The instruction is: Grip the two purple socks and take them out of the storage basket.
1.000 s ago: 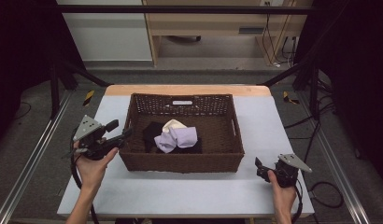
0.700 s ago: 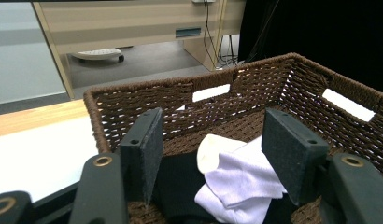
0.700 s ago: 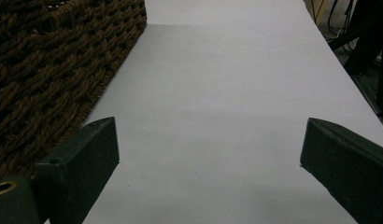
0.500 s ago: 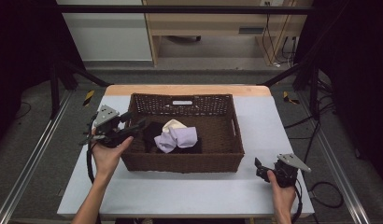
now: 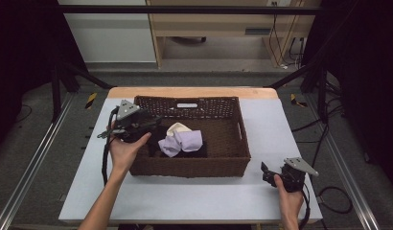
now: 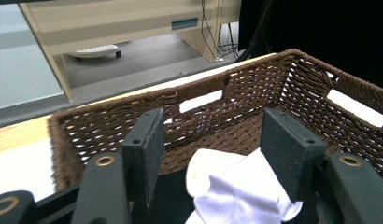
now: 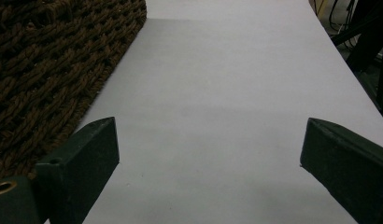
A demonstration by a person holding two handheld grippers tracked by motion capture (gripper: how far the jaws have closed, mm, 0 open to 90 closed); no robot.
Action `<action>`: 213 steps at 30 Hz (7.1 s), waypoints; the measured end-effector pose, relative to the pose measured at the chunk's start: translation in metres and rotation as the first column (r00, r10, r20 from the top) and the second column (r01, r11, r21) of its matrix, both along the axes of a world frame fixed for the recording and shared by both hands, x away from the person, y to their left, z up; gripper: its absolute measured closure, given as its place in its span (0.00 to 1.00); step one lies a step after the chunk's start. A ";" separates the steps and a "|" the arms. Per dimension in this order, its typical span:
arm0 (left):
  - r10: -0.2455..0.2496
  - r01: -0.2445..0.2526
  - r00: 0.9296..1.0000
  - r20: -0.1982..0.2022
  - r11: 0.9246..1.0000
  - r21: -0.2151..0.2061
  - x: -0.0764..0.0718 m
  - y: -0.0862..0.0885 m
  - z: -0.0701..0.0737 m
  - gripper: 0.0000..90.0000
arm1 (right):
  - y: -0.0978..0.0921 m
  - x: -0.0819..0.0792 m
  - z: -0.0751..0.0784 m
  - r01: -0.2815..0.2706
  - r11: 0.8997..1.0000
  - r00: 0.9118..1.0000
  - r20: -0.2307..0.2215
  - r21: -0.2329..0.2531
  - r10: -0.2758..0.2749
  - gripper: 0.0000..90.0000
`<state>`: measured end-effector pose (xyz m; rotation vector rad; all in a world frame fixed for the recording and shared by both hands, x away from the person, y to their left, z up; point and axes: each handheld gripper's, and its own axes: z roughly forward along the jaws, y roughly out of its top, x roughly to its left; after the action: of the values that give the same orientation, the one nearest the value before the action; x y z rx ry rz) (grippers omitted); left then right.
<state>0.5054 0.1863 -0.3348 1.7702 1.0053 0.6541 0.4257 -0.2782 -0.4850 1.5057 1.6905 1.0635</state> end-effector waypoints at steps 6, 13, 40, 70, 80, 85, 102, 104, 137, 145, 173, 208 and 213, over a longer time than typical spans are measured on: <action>-0.034 0.034 0.999 -0.012 0.999 0.000 0.012 -0.018 -0.008 0.45 | 0.000 0.000 0.000 0.001 1.000 1.000 0.007 -0.004 -0.001 0.05; -0.043 0.044 0.998 -0.035 0.999 0.028 0.027 -0.032 -0.019 0.45 | 0.000 0.000 0.000 0.001 1.000 1.000 0.005 -0.005 -0.001 0.05; -0.128 0.149 0.979 -0.161 0.980 0.130 0.038 -0.056 -0.061 0.39 | 0.001 0.000 0.000 0.005 1.000 1.000 0.003 -0.008 -0.005 0.05; -0.072 0.225 0.899 -0.433 0.923 0.313 0.053 -0.077 -0.083 0.78 | 0.000 0.001 0.000 0.006 1.000 1.000 -0.005 -0.001 -0.006 0.05; -0.041 0.146 0.928 -0.369 0.954 0.260 0.050 -0.068 -0.074 0.93 | -0.001 0.000 0.000 0.006 1.000 1.000 -0.001 -0.002 -0.006 0.05; -0.053 0.104 0.962 -0.267 0.978 0.179 0.045 -0.057 -0.066 0.94 | -0.001 0.001 0.000 0.007 1.000 1.000 -0.001 0.000 -0.007 0.05; -0.098 0.097 0.992 -0.084 0.995 -0.012 0.033 -0.037 -0.033 0.94 | -0.001 0.000 0.000 0.009 1.000 1.000 -0.001 0.008 -0.009 0.05; -0.100 0.099 0.993 -0.061 0.995 -0.027 0.030 -0.034 -0.024 0.94 | -0.001 0.000 0.000 0.009 1.000 1.000 -0.001 0.008 -0.009 0.05; -0.294 0.304 0.948 0.119 0.950 -0.074 -0.072 -0.024 0.053 0.94 | -0.002 -0.001 0.000 0.012 1.000 1.000 0.007 0.011 -0.012 0.05; -0.333 0.343 0.933 0.138 0.938 -0.054 -0.098 -0.022 0.056 0.94 | -0.002 -0.001 0.000 0.013 1.000 1.000 0.009 0.009 -0.013 0.05; -0.373 0.372 0.928 -0.023 0.928 -0.023 -0.141 -0.005 -0.023 0.94 | -0.001 -0.002 0.000 0.016 1.000 1.000 0.017 0.005 -0.016 0.05; -0.322 0.343 0.917 -0.235 0.937 0.057 -0.127 -0.022 -0.108 0.59 | -0.001 -0.002 0.000 0.013 1.000 1.000 0.017 0.005 -0.013 0.05; -0.324 0.337 0.925 -0.197 0.941 0.038 -0.130 -0.024 -0.103 0.53 | -0.001 -0.002 0.000 0.012 1.000 1.000 0.018 0.006 -0.012 0.05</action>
<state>0.3755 0.1619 -0.4375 2.0351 0.7852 0.3165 0.4237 -0.2794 -0.4847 1.5034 1.6654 1.0731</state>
